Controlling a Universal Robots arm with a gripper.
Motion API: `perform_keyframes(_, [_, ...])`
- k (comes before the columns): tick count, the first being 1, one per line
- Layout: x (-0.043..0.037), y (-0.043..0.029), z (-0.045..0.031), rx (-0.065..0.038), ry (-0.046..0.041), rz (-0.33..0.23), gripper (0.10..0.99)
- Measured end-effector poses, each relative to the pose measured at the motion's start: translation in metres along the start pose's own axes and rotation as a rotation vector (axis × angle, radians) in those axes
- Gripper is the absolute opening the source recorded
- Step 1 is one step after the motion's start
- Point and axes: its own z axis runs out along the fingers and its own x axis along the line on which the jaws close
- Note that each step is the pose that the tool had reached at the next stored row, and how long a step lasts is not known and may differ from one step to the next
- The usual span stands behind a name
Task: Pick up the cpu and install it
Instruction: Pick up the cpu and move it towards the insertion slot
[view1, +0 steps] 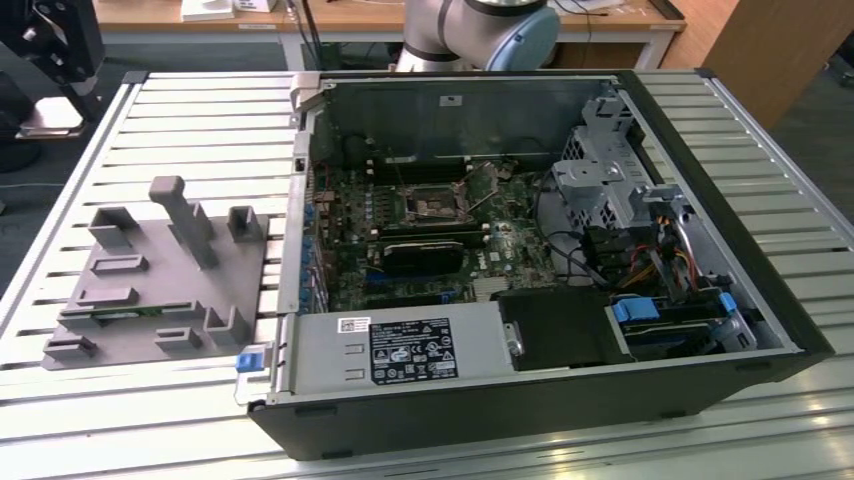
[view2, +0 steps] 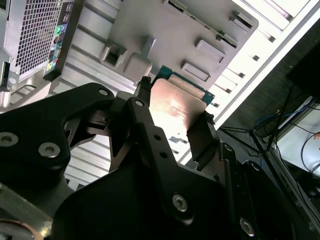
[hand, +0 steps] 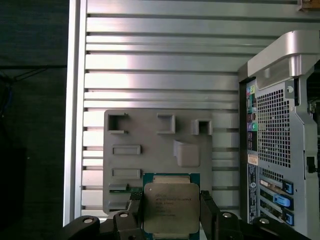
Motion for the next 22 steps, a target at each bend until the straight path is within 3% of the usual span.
perform_keyframes(22, [-0.0196, 0.0002, 0.0004, 0.0, 0.0, 0.0, 0.545])
